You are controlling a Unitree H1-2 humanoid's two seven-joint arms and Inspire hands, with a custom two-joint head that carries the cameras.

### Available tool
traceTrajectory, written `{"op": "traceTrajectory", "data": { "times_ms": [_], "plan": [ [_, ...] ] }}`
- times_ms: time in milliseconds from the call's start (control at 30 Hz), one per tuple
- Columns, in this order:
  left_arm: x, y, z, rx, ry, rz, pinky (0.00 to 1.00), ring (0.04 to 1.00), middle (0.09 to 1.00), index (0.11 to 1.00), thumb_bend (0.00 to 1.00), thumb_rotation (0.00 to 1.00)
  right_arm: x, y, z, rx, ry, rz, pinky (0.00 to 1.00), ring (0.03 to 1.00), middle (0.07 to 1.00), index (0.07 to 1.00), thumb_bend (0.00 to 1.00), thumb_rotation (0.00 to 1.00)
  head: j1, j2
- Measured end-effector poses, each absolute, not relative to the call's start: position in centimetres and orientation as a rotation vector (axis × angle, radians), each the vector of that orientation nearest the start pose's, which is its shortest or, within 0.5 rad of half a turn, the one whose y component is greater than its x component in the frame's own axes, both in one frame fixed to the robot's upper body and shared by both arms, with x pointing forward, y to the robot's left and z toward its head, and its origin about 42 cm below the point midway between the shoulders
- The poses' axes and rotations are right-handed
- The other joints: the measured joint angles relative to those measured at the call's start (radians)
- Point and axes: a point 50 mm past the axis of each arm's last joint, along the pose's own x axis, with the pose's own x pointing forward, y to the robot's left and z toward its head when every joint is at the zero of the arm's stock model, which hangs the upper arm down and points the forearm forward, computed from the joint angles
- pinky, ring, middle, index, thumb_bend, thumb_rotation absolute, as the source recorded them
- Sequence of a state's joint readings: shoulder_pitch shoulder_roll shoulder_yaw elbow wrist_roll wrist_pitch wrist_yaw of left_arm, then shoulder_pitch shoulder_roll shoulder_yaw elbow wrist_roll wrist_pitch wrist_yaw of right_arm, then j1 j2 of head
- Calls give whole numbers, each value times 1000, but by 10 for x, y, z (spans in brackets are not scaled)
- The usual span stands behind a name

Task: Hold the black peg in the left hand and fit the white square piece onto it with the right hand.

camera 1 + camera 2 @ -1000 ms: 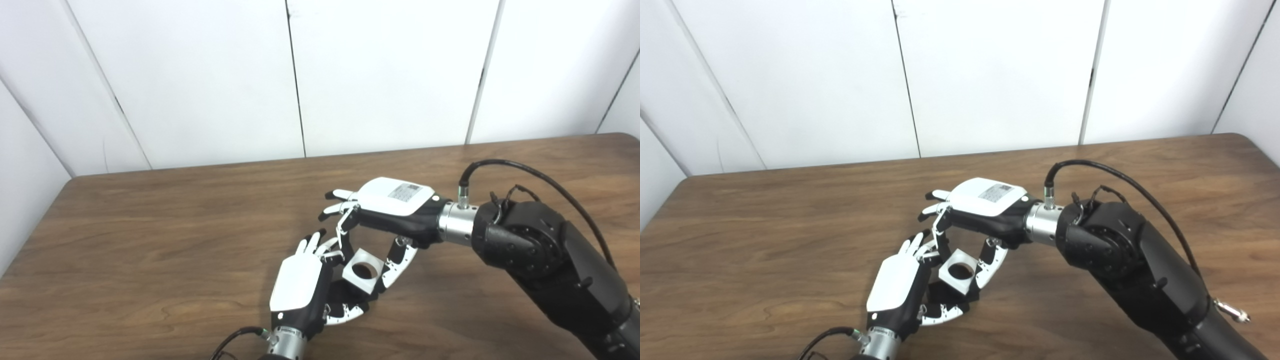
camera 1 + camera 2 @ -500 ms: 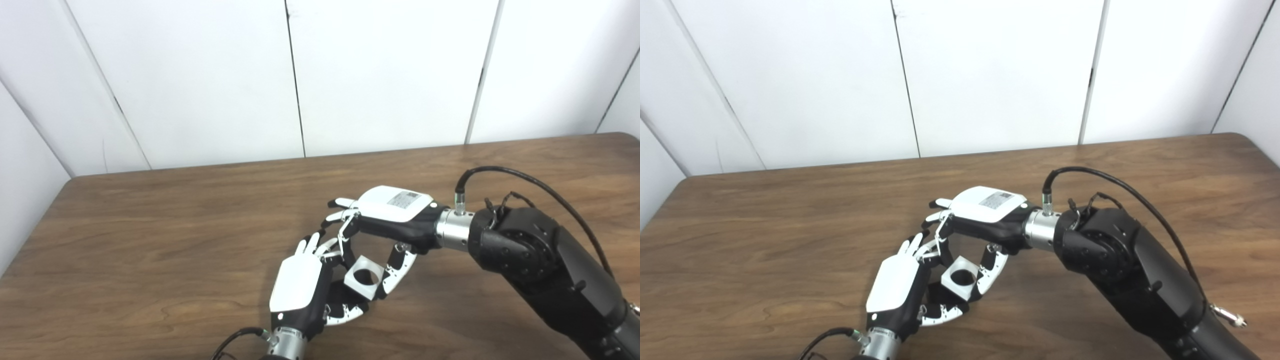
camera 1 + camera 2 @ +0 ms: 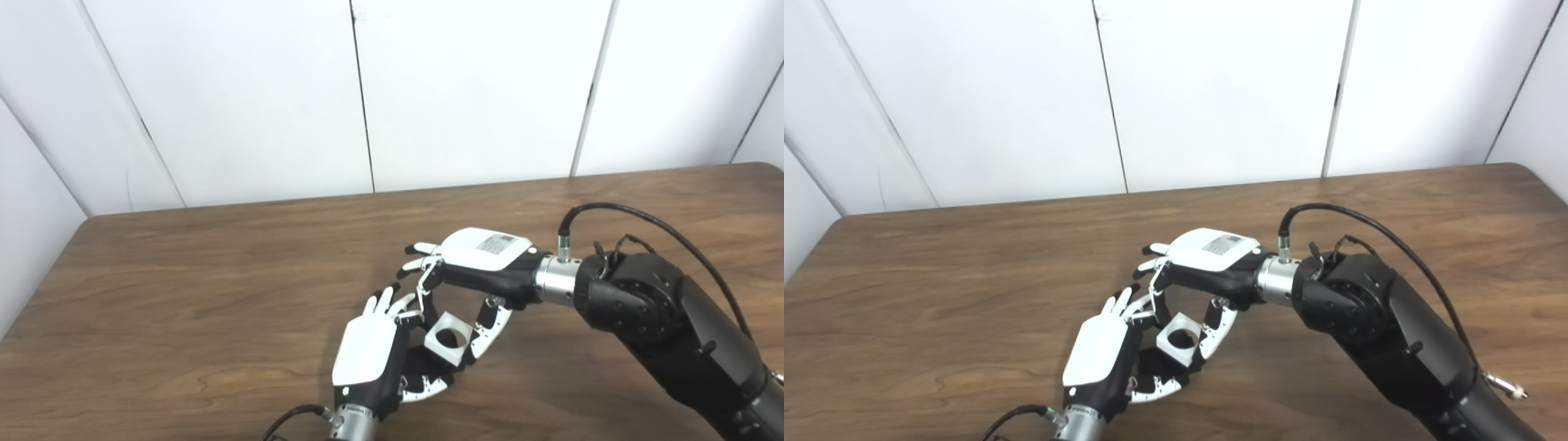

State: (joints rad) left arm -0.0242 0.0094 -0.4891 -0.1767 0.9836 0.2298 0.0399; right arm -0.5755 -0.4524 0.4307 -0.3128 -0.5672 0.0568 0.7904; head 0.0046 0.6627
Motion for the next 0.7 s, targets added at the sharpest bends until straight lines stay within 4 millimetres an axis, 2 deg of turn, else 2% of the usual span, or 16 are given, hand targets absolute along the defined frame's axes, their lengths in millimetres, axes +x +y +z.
{"op": "traceTrajectory", "data": {
  "times_ms": [700],
  "plan": [
    [260,88,142,951,-229,-218,996,988,874,487,510,79,363,-159,290,-1332,-430,932,901,1000,917,490,523,129,2,6]
  ]
}}
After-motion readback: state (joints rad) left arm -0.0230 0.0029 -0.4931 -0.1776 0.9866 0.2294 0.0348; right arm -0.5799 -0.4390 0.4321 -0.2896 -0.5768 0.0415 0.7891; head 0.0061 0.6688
